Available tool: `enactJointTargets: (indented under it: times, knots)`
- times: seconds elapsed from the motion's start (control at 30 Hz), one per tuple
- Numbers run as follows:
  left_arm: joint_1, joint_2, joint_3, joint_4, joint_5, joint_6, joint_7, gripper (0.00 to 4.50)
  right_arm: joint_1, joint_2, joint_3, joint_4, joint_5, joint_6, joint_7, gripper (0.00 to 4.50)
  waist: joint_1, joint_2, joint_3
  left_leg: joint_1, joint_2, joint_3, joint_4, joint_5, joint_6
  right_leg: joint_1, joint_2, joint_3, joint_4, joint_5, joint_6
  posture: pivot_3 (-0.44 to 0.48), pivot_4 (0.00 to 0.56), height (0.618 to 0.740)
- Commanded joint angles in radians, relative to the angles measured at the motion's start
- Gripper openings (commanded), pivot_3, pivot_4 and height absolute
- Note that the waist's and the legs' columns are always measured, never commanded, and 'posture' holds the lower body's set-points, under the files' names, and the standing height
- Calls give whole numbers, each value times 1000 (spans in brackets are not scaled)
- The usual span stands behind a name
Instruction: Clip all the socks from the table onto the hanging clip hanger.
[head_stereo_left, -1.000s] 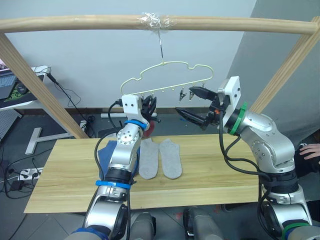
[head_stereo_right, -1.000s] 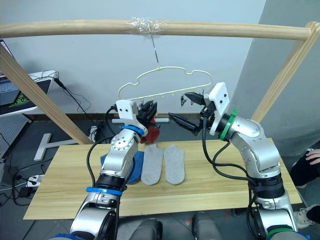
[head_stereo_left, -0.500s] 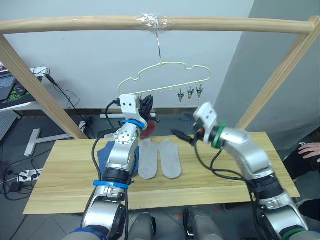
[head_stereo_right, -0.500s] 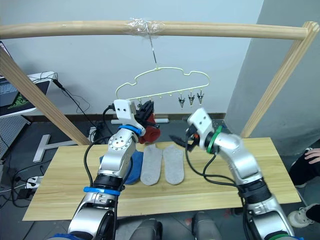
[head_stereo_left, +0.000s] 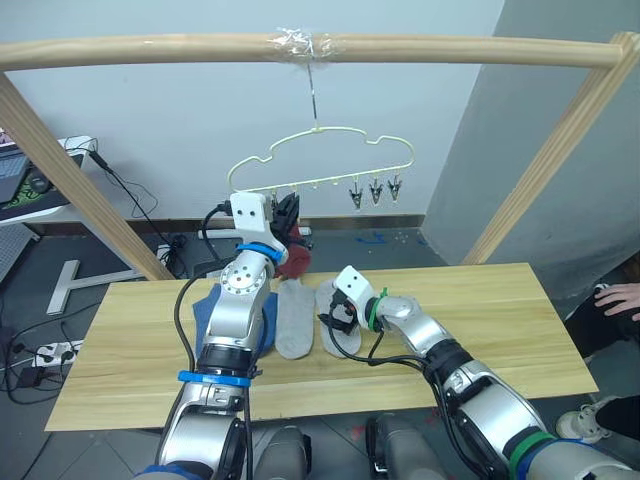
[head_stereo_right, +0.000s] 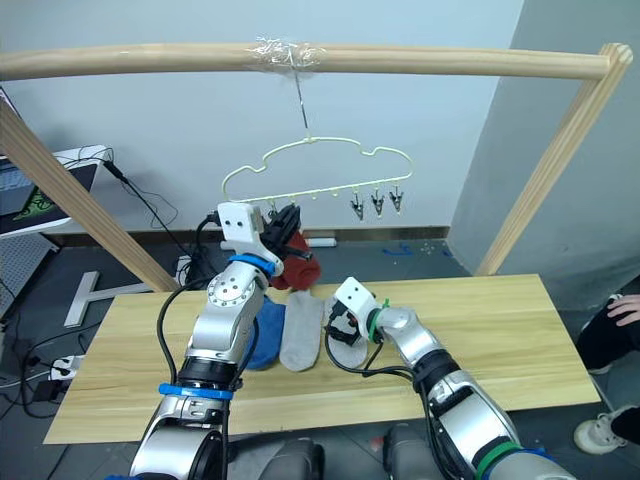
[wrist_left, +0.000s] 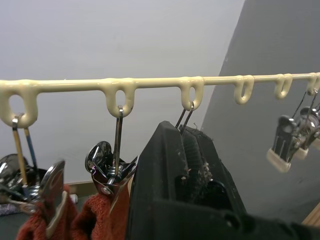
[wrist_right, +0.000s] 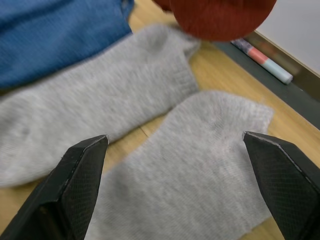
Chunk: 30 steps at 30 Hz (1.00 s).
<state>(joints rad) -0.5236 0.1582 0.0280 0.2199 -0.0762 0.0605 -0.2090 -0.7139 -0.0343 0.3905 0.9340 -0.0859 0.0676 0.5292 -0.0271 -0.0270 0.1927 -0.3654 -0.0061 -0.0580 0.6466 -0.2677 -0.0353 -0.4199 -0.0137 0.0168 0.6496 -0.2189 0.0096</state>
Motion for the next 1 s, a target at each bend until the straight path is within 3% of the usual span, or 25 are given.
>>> enactJointTargets:
  times: [0.03,0.3,0.4,0.77,0.87,1.0]
  knots:
    - [10,4,5,-48,0,11,4,12,-31,14,3,95,-55,-62,-34,4500,1,0,0,0,0,0,0,0,0,0,0,0,0,0,0,66,179,740]
    - [29,6,8,-72,2,28,7,12,-24,27,-34,212,-73,-76,11,4500,1,0,0,1,1,-1,0,0,0,0,-2,-1,2,0,0,74,187,740]
    - [27,5,-2,-73,3,31,-2,0,-10,15,-19,223,-98,-90,33,3966,1,0,0,2,0,-1,0,0,0,0,-2,0,2,0,0,72,186,740]
    - [24,1,-1,-75,-13,46,-25,0,42,-65,-20,173,-132,-148,75,55,0,0,0,5,0,-2,0,0,1,5,-1,-1,2,0,1,62,181,740]
    - [26,-13,22,-86,-58,80,-37,0,87,-125,-33,61,-117,-180,111,18,4,0,0,6,-1,-3,0,0,1,7,0,-2,0,-3,5,62,181,740]
    - [24,-27,74,-103,-147,136,-48,0,192,-202,-84,-210,-53,-162,161,18,6,0,0,5,-1,-4,0,0,1,8,1,-1,-3,-3,5,60,179,740]
